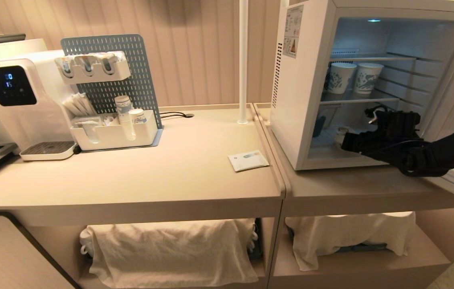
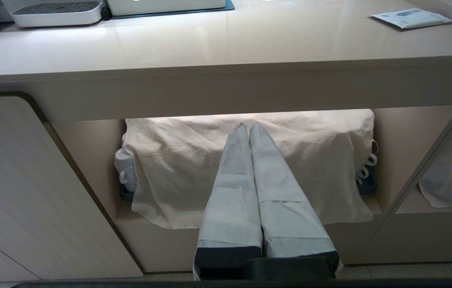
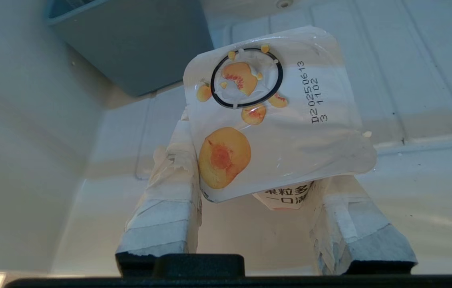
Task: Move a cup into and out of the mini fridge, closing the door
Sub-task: Put the yoghurt in the freezer
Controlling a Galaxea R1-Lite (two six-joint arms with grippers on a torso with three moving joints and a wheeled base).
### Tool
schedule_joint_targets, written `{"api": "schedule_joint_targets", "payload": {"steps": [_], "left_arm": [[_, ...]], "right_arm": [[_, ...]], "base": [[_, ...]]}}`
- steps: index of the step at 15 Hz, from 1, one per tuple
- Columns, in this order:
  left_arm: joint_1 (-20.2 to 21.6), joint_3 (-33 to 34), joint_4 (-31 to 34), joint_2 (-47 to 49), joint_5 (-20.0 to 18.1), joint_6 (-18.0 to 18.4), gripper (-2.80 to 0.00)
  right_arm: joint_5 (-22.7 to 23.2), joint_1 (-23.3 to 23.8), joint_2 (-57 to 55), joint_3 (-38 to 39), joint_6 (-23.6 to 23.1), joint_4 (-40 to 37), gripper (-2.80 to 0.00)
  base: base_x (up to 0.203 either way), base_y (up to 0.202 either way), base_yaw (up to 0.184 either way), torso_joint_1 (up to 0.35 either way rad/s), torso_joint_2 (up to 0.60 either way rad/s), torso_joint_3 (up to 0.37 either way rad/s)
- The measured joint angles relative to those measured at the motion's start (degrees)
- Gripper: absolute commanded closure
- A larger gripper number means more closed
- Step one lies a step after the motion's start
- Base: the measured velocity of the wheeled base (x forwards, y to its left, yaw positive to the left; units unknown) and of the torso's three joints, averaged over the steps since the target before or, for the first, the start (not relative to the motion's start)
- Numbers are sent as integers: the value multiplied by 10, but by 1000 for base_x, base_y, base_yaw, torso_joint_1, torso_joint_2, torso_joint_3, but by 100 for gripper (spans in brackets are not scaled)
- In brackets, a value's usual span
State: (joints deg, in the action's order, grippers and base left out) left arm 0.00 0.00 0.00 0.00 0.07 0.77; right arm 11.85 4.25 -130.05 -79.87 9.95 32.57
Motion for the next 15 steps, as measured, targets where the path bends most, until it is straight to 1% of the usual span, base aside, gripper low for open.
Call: {"api": "schedule_joint_targets", "payload": {"steps": [2,7,11,15], "left_arm": [[0,0,0,0,0,0,0],[0,0,0,0,0,0,0],[0,0,0,0,0,0,0],[0,0,0,0,0,0,0]], "right_arm": [[-1,1,2,0,0,-2,0],[0,1,6,13,0,22,0],[1,1,8,14,-25,22,0],[2,2,7,10,-26,21,0]], "base": [[0,0,0,0,0,0],[0,0,0,0,0,0],[0,0,0,0,0,0],[0,0,0,0,0,0]]}}
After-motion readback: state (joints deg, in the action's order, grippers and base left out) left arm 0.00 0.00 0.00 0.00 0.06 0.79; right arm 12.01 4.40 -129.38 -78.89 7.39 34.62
